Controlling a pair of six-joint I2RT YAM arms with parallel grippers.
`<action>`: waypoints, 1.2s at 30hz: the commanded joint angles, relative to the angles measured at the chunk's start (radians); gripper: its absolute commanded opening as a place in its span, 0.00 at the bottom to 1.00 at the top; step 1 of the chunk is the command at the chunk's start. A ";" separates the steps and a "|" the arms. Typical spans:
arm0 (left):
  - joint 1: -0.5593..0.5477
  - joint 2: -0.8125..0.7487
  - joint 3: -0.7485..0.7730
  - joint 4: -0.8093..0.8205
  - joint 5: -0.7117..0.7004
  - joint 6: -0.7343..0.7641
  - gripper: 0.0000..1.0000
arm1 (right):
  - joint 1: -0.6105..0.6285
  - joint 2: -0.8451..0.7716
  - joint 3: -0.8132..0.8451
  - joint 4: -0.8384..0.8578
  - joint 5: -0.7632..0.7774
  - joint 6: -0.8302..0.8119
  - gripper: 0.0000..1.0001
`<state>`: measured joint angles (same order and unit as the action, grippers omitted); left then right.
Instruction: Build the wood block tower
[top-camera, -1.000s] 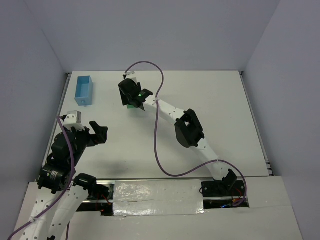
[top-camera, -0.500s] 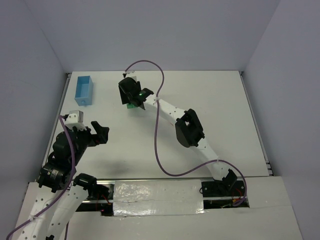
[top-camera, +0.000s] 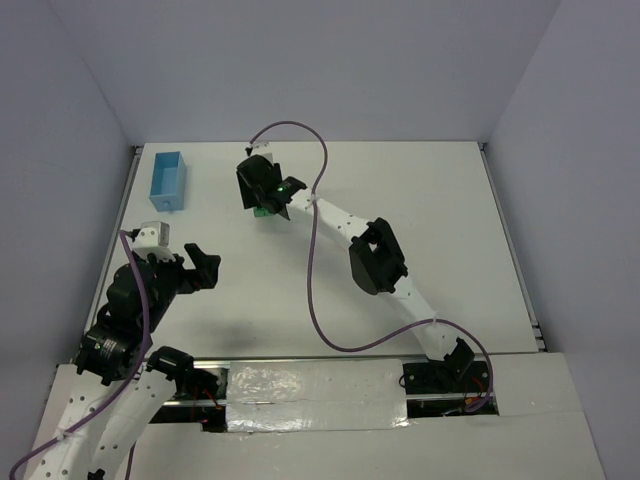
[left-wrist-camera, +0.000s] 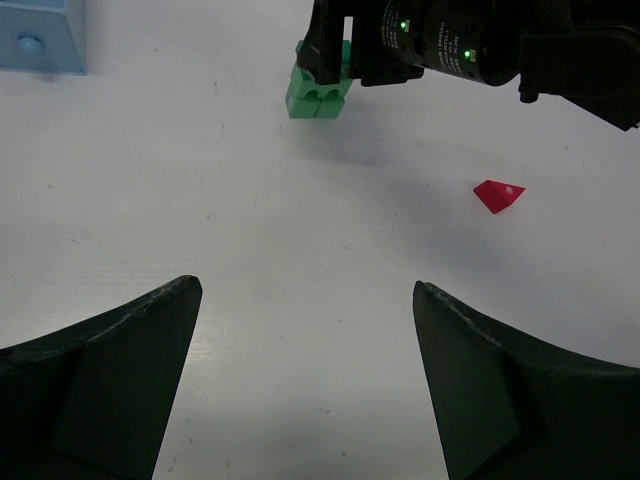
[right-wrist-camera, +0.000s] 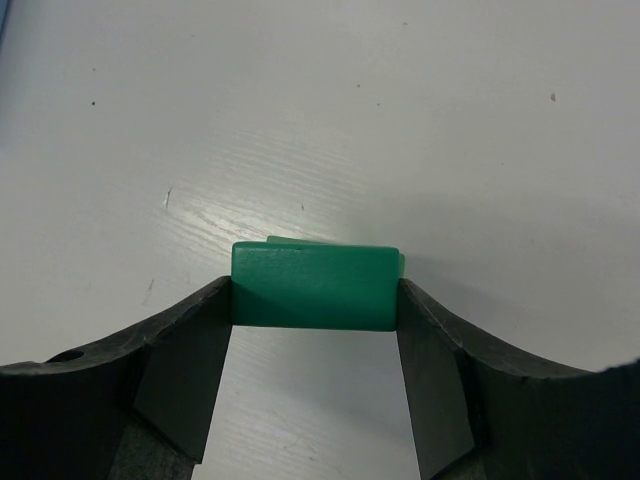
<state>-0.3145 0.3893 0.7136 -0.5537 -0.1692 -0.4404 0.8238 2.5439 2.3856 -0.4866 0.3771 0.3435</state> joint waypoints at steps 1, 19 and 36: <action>-0.009 -0.009 0.007 0.035 -0.013 0.014 1.00 | -0.006 0.021 0.049 0.032 0.011 -0.001 0.69; -0.031 -0.018 0.010 0.031 -0.024 0.011 1.00 | -0.006 0.016 0.041 0.033 0.013 -0.001 0.78; -0.047 -0.023 0.009 0.029 -0.032 0.009 1.00 | 0.001 -0.008 -0.005 0.055 0.052 0.017 0.71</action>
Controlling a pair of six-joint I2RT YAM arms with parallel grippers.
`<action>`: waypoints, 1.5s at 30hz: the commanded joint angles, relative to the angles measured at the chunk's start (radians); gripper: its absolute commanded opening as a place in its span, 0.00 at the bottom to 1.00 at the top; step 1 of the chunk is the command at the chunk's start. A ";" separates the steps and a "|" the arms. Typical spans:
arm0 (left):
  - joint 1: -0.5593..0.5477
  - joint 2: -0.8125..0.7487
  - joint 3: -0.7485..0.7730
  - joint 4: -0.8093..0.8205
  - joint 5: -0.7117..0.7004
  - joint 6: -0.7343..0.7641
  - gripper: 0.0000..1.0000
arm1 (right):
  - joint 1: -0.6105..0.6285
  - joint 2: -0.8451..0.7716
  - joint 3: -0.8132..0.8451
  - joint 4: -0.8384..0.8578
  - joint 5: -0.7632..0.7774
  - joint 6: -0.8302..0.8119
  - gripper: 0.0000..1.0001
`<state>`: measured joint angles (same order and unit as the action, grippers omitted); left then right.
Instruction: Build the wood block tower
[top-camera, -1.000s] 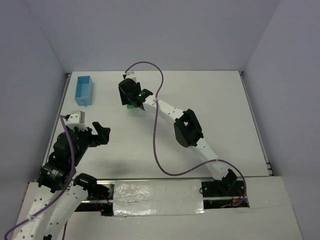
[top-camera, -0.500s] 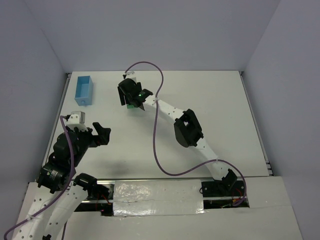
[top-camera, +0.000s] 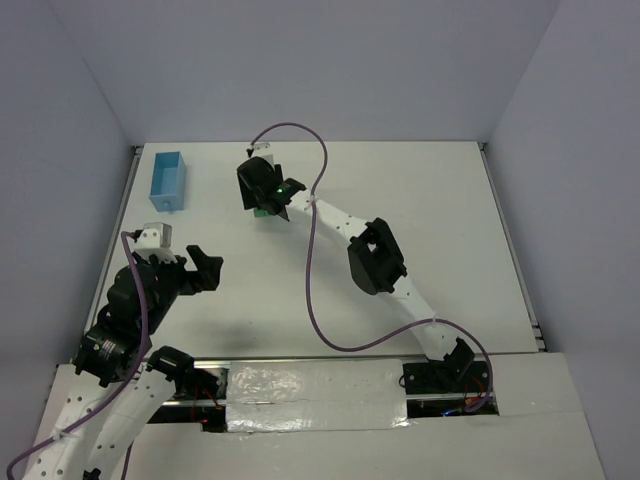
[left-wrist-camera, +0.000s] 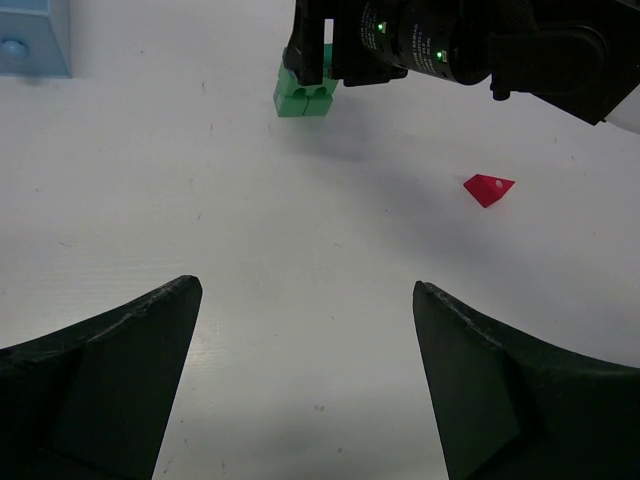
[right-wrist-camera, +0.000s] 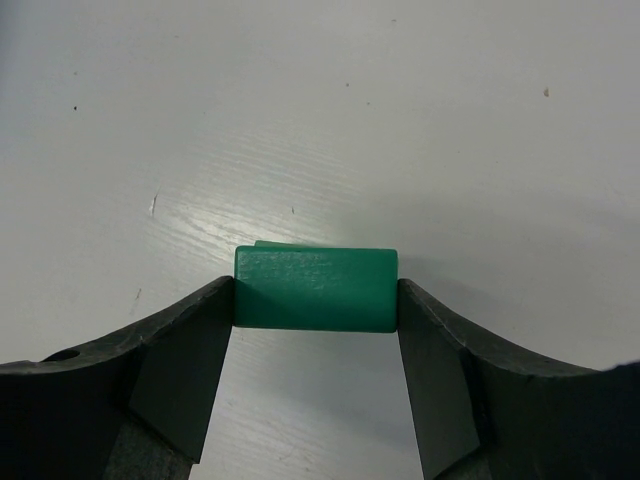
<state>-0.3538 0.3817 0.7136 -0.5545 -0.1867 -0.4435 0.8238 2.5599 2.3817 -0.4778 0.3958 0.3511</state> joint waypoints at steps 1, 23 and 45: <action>-0.010 -0.014 0.010 0.028 -0.014 0.012 1.00 | 0.000 -0.024 -0.003 0.048 0.034 0.011 0.71; -0.043 -0.020 0.012 0.021 -0.034 0.005 1.00 | 0.018 -0.044 -0.033 0.067 0.058 0.037 0.75; -0.066 -0.023 0.014 0.013 -0.054 0.000 0.99 | 0.032 -0.115 -0.098 0.099 0.064 0.022 0.85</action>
<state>-0.4126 0.3752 0.7136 -0.5617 -0.2283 -0.4461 0.8448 2.5328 2.2902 -0.4301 0.4339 0.3771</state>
